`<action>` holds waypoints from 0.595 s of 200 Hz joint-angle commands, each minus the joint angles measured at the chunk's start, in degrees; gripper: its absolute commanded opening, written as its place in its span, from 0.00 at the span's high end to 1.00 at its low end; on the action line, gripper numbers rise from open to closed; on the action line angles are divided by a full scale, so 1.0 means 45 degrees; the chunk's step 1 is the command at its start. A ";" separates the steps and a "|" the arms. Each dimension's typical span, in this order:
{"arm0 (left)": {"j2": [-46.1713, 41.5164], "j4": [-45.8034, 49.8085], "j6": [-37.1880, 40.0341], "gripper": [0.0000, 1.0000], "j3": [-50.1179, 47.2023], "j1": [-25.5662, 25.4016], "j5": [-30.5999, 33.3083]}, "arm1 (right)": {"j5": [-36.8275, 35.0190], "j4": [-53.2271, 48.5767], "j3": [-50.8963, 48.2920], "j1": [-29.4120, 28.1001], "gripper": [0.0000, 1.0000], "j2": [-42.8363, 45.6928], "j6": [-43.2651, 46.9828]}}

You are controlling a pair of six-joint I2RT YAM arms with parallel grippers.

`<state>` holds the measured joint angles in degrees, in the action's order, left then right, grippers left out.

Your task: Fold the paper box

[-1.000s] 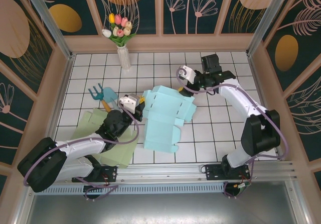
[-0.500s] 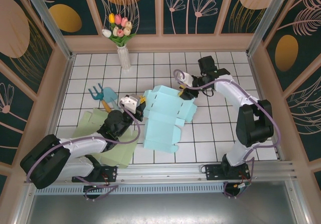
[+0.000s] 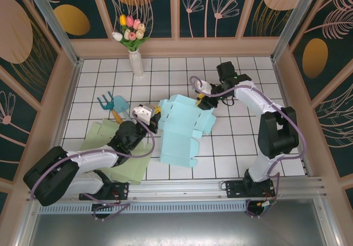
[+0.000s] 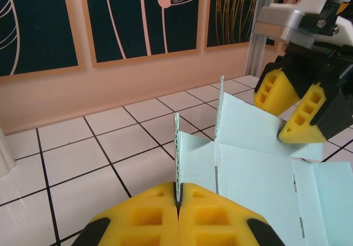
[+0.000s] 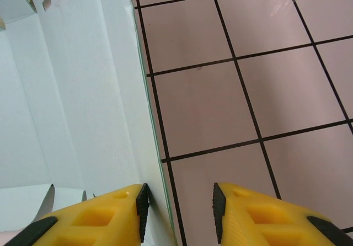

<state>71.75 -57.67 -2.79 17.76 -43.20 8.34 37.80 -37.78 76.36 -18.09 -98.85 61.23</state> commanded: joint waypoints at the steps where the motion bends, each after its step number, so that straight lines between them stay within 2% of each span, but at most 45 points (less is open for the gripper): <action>1: -0.0497 -0.0646 0.0031 1.00 -0.0045 -0.0009 -0.0144 | 0.0678 -0.0634 0.0181 0.0026 0.60 -0.0319 0.0468; 22: -0.0829 -0.0604 0.0072 1.00 -0.0174 -0.0009 0.0061 | 0.0665 -0.0783 0.0249 0.0022 0.65 -0.0395 0.0477; 62: -0.1122 -0.0709 -0.0158 1.00 -0.0358 -0.0009 0.0353 | 0.0266 -0.1109 0.0536 -0.0041 1.00 -0.0456 0.0288; 100: -0.0697 0.0032 -0.0576 1.00 0.0088 -0.0008 0.1649 | -0.0539 -0.1140 0.0570 -0.0226 1.00 0.0091 -0.0229; 109: -0.0605 0.0181 -0.0935 0.83 0.0157 -0.0009 0.2310 | -0.0925 -0.1084 0.0538 -0.0285 1.00 0.0285 -0.0494; 119: -0.0592 0.0346 -0.1371 0.79 0.0209 -0.0009 0.3156 | -0.1662 -0.1087 0.0518 -0.0435 1.00 0.0508 -0.0853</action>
<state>68.75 -56.66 -4.49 16.91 -43.20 13.06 36.60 -41.63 76.90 -19.57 -100.05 61.71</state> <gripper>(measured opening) 0.167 0.075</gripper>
